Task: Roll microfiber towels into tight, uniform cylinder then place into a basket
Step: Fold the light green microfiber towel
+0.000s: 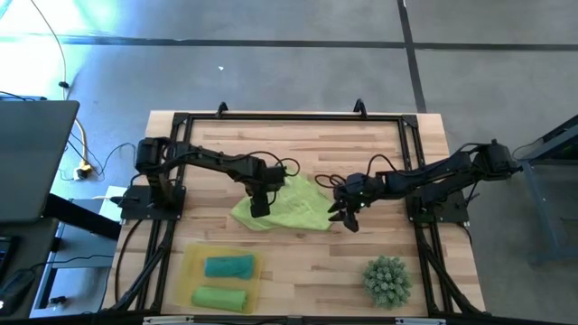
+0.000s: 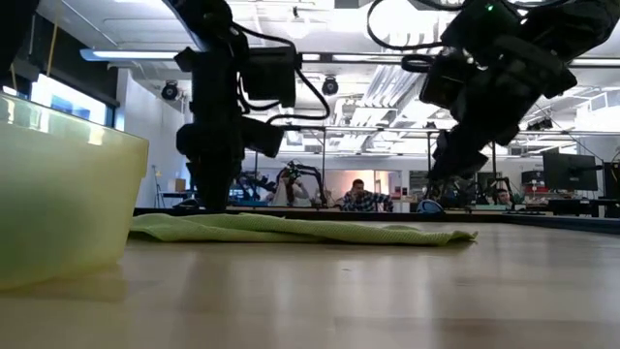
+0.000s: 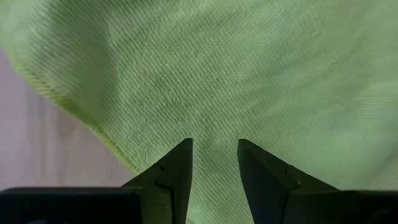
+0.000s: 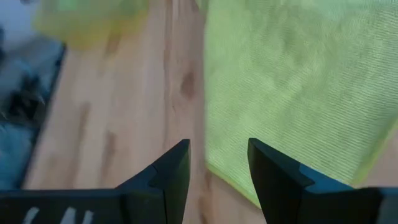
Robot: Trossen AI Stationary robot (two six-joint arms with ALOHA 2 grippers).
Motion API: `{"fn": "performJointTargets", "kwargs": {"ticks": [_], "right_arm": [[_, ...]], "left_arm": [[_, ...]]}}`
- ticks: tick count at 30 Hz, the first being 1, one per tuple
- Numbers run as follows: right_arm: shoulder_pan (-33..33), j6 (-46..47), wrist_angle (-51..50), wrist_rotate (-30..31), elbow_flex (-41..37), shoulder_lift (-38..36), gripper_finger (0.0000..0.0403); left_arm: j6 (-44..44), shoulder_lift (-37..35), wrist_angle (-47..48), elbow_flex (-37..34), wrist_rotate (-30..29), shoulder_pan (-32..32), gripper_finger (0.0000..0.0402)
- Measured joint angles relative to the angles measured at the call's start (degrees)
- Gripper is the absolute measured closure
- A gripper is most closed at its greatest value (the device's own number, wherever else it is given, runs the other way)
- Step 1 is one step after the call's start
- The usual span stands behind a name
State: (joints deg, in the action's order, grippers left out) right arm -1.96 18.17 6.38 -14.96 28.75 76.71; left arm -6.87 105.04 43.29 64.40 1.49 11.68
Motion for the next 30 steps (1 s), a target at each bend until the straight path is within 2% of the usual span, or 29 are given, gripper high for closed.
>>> {"fn": "performJointTargets", "kwargs": {"ticks": [5, 8, 10, 12, 15, 18, 22, 26, 30], "right_arm": [[-0.3, 7.3, 2.9, 0.4, 0.0, 0.0, 0.0252], [-0.3, 9.0, 3.8, 7.1, 0.0, 0.0, 0.0252], [0.7, 16.7, 0.9, 10.1, 0.0, 0.0, 0.0252], [2.2, 23.5, -4.3, 9.9, 0.0, 0.0, 0.0252], [3.6, 26.2, -11.9, 10.9, 0.0, 0.0, 0.0252], [3.9, 30.2, -15.4, 11.6, 0.0, 0.3, 0.0252], [2.2, 32.3, -14.5, 12.0, 0.0, 0.3, 0.0252], [0.3, 33.6, -15.0, 16.5, 0.0, 0.4, 0.0252], [-1.6, 35.8, -14.4, 18.2, 0.0, 2.9, 0.0252]], "left_arm": [[-1.3, 1.8, -1.5, 0.0, 0.9, -0.3, 0.0284], [-4.3, 2.3, -2.7, 0.1, 1.2, -0.5, 0.0284], [-6.4, 2.3, -3.5, 0.1, 1.3, -0.7, 0.0284], [-7.8, 2.4, -3.7, 0.1, 1.3, -1.0, 0.0284], [-8.0, 2.4, -4.3, 0.2, 1.1, -1.6, 0.0284], [-8.0, 2.4, -4.6, 0.2, 1.1, -1.6, 0.0284], [-8.0, 2.5, -5.4, 0.2, 1.1, -1.6, 0.0284], [-7.3, 2.5, -6.3, 0.2, 1.1, -1.5, 0.0284], [-6.4, 2.5, -6.8, 0.2, 1.1, -1.4, 0.0284]]}}
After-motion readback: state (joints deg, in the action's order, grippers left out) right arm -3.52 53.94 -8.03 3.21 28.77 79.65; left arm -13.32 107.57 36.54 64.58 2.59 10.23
